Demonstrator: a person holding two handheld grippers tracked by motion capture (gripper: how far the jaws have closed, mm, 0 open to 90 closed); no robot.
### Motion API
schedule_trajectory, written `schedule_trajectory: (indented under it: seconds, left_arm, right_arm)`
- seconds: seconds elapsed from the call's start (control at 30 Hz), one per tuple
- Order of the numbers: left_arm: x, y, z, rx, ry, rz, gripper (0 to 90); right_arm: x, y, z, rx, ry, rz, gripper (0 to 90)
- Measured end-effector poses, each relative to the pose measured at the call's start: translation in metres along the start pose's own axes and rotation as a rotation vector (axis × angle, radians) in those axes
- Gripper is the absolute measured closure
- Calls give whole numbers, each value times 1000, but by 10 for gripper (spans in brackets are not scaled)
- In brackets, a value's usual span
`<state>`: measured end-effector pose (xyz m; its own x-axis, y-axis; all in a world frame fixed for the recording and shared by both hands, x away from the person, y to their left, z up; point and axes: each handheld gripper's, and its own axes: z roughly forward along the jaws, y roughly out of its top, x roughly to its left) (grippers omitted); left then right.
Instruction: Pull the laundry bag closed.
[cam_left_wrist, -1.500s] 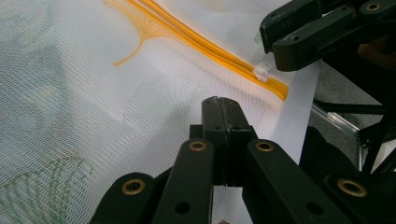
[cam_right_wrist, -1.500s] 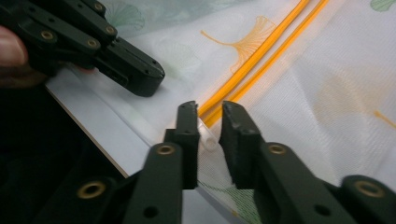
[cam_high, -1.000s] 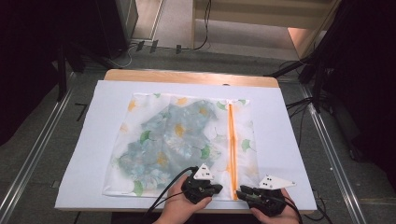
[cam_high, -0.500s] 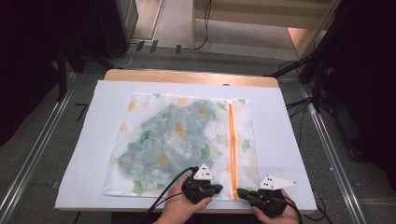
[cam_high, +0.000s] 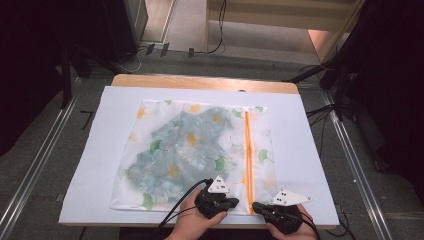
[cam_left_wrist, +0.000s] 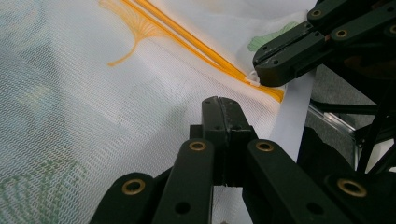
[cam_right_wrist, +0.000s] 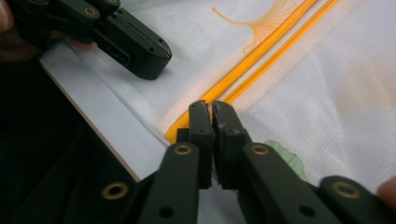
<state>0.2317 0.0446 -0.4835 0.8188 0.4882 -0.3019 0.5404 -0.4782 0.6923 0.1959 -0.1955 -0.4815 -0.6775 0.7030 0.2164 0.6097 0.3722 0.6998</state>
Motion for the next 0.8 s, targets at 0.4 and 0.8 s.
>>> schedule_trajectory:
  seconds: [0.4,0.8]
  left_arm:
    - [-21,4,10,26,-25,24,900]
    - [-23,3,14,15,-12,32,900]
  right_arm:
    - [0,5,-4,18,5,23,900]
    - [1,8,-4,14,-6,-2,900]
